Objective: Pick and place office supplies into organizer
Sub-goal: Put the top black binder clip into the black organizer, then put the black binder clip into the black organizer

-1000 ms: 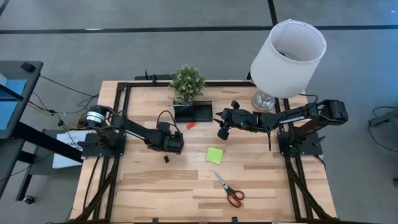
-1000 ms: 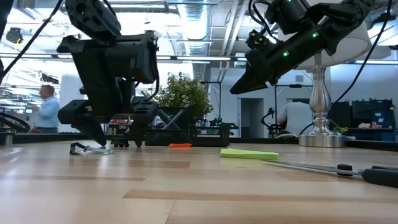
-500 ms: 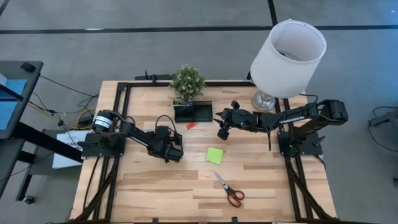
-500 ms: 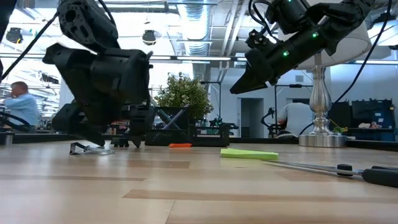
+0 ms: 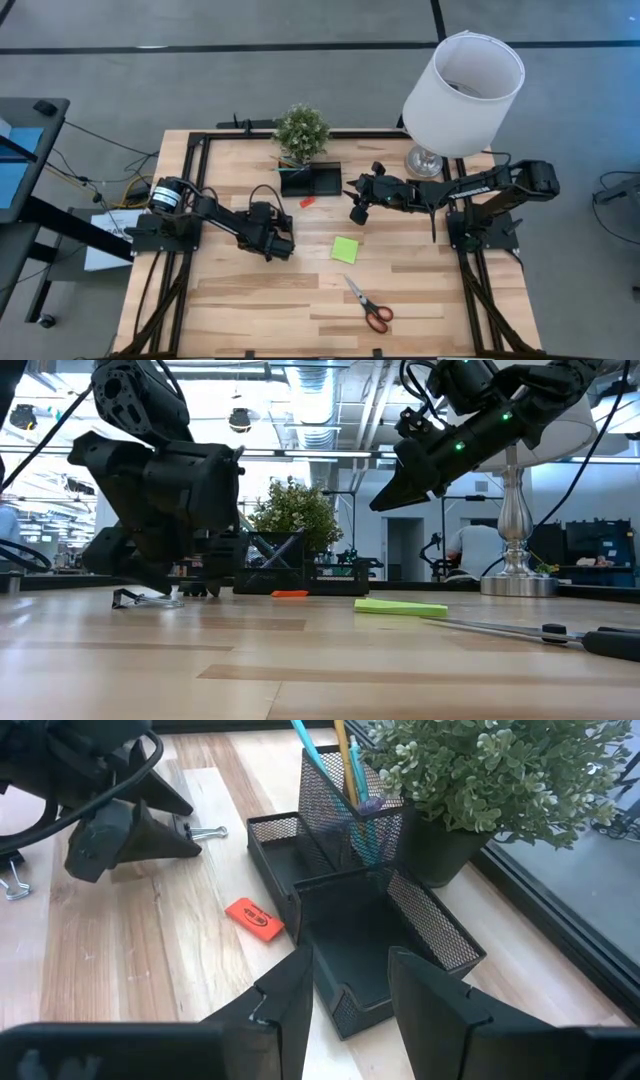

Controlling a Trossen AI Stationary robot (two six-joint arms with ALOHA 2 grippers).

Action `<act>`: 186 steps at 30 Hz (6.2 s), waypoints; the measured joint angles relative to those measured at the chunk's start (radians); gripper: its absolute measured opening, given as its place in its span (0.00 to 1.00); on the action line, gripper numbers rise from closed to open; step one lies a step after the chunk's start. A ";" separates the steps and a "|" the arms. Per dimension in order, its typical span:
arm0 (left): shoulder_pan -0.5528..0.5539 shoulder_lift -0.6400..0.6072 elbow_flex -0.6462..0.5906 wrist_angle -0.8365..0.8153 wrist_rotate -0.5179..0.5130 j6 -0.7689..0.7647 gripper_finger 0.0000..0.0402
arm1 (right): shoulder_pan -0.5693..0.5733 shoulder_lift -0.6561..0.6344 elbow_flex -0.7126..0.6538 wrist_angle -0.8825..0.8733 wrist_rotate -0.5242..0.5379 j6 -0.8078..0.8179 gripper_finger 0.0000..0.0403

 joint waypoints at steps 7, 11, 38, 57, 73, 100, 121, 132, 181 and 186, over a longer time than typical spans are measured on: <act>0.001 0.000 0.000 0.005 0.002 0.011 0.57 | 0.000 0.000 0.000 0.000 0.000 0.000 0.31; 0.001 0.001 0.000 0.012 0.002 0.026 0.49 | 0.000 0.000 0.000 0.000 0.000 0.000 0.31; 0.041 0.007 0.142 -0.145 -0.003 0.106 0.33 | 0.000 0.000 0.000 0.000 0.000 0.000 0.31; 0.126 0.003 0.304 -0.212 -0.193 0.158 0.33 | 0.000 0.000 0.000 0.000 0.000 0.000 0.31; 0.228 0.002 0.304 0.051 -0.107 0.476 0.44 | 0.000 0.000 0.000 0.000 0.000 0.000 0.31; 0.014 0.001 0.304 -0.203 -0.082 0.505 0.87 | 0.000 0.000 0.000 -0.001 0.000 0.000 0.31; -0.332 -0.014 0.305 -0.468 -0.070 0.379 0.87 | 0.000 0.000 0.000 -0.002 0.000 0.000 0.31; -0.360 -0.014 0.305 -0.290 0.014 0.416 0.87 | 0.000 0.000 0.000 -0.003 0.000 0.000 0.31; -0.486 -0.640 -0.525 0.952 -0.079 1.173 0.87 | 0.000 0.000 0.000 -0.002 0.000 0.000 0.31; -0.454 -0.638 -0.538 0.876 -0.080 1.036 0.87 | 0.000 0.000 0.000 -0.003 0.000 0.000 0.31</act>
